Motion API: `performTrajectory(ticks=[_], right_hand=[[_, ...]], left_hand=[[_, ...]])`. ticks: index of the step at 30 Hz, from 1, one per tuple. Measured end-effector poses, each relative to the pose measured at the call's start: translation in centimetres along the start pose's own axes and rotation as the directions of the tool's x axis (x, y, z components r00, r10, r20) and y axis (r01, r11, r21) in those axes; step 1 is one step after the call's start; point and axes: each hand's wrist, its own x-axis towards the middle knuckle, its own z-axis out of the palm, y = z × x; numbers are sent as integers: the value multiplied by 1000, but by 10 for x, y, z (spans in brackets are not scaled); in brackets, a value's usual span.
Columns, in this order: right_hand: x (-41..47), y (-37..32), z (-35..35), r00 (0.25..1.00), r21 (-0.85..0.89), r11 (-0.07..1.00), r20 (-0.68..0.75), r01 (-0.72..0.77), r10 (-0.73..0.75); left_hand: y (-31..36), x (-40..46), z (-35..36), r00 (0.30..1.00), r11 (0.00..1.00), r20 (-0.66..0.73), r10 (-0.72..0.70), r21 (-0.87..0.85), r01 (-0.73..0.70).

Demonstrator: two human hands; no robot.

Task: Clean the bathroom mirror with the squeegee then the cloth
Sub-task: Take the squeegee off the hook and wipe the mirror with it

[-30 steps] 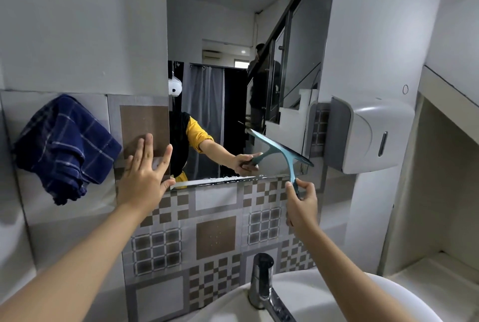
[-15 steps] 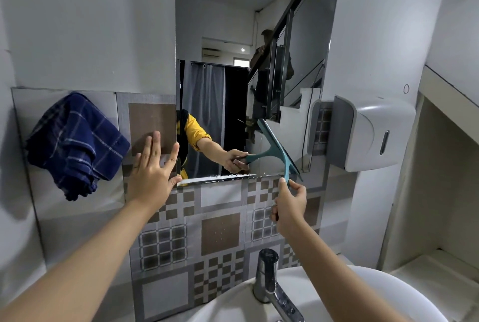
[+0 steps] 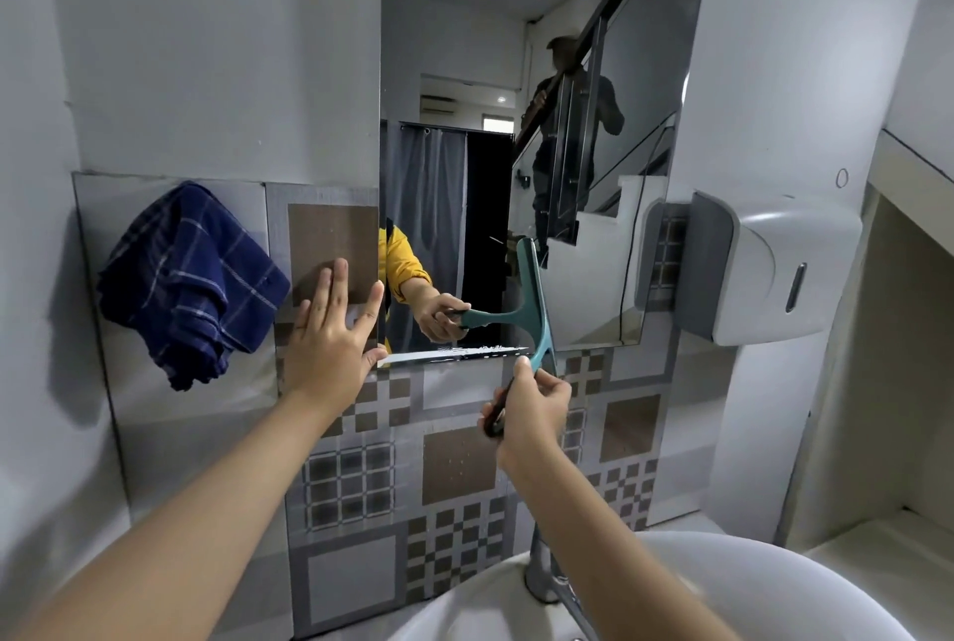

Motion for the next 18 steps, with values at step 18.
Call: performTrajectory(ticks=[18], right_hand=[[-62, 71, 53, 996, -81, 997, 88, 12, -5]], left_hand=[[-10, -5, -12, 996, 1000, 85, -14, -2, 14]])
